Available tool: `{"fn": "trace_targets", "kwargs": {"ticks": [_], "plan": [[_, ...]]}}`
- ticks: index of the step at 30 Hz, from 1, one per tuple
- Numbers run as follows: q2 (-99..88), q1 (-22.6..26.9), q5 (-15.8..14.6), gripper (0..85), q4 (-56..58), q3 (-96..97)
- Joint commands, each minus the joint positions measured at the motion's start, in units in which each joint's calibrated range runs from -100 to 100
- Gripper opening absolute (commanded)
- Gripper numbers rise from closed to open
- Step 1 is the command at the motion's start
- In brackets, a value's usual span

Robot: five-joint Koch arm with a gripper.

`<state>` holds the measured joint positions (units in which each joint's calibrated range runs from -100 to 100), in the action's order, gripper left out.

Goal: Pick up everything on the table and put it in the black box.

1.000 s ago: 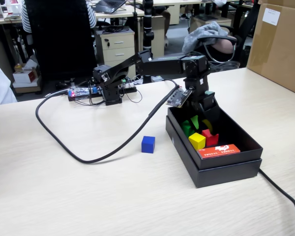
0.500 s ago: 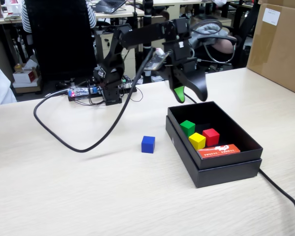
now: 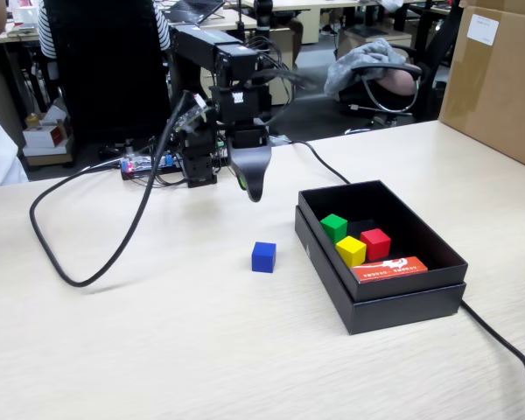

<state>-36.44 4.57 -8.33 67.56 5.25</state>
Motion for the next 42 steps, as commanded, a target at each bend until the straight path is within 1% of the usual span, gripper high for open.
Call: {"fn": "trace_targets", "kwargs": {"ticks": [1,7,12,18,34,35,36,37,39,40,42], "plan": [[-0.2,-0.5,-0.5,48.5,-2.4,-3.8],[12.1,-0.9,-0.9,48.5,-2.4,-11.7],[26.7,-1.0,-0.9,48.5,-2.3,-19.0],[37.4,-1.0,-1.3,48.5,-1.6,-25.4],[45.2,-0.5,-2.0,47.2,-1.3,-26.0],[45.7,-0.6,-1.9,45.7,-1.3,-26.1],[46.5,-0.6,-1.8,41.8,-1.3,-26.9],[46.8,-0.6,-1.8,39.6,-1.3,-27.2],[47.3,-0.8,-1.9,31.1,-1.4,-27.6],[47.5,-1.0,-2.1,17.0,-1.3,-28.4],[47.5,-1.4,-2.1,1.1,-1.4,-29.5]]}}
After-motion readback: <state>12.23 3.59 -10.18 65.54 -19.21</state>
